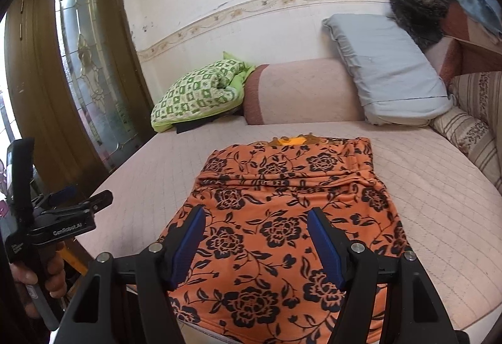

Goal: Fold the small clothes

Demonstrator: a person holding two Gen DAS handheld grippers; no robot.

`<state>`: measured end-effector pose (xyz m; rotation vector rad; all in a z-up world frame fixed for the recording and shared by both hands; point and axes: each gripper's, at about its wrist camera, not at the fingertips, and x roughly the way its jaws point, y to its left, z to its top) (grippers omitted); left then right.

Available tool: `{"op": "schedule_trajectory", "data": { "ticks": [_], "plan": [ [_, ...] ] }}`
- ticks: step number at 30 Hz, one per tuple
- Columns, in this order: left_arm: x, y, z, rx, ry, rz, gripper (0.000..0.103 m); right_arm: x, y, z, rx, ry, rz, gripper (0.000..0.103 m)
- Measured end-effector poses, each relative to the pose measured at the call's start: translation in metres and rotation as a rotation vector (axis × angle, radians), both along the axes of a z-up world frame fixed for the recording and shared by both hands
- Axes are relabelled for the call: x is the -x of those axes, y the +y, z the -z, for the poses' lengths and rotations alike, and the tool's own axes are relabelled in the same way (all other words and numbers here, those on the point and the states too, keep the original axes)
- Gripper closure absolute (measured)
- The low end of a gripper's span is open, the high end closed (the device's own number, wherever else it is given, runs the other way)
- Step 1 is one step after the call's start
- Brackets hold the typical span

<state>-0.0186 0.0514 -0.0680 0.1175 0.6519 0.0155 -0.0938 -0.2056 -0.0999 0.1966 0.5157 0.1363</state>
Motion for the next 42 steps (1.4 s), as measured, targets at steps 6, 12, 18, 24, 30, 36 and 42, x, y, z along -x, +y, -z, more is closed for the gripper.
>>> {"op": "schedule_trajectory", "data": {
  "ticks": [6, 12, 18, 24, 30, 36, 42],
  "plan": [
    [-0.003, 0.005, 0.004, 0.009, 0.012, -0.012, 0.005, -0.002, 0.009, 0.002, 0.010, 0.008, -0.022, 0.033],
    [-0.004, 0.002, 0.003, 0.004, 0.006, -0.013, 0.005, -0.002, 0.005, 0.001, 0.017, -0.001, -0.015, 0.033],
    [-0.004, 0.000, 0.004, -0.001, 0.008, -0.010, 0.005, -0.002, -0.004, 0.003, -0.004, 0.007, 0.003, 0.033],
    [-0.002, -0.003, 0.009, -0.011, 0.018, -0.009, 0.005, 0.000, -0.009, 0.010, -0.007, 0.017, 0.012, 0.033],
    [0.001, -0.006, 0.016, -0.029, 0.036, 0.000, 0.005, -0.001, -0.020, 0.021, -0.039, 0.041, 0.034, 0.033],
    [0.002, -0.009, 0.015, -0.038, 0.034, 0.004, 0.005, -0.002, -0.024, 0.027, -0.060, 0.056, 0.038, 0.033],
    [0.003, -0.009, 0.014, -0.047, 0.033, 0.006, 0.005, -0.002, -0.024, 0.027, -0.065, 0.055, 0.034, 0.033]
  ]
}}
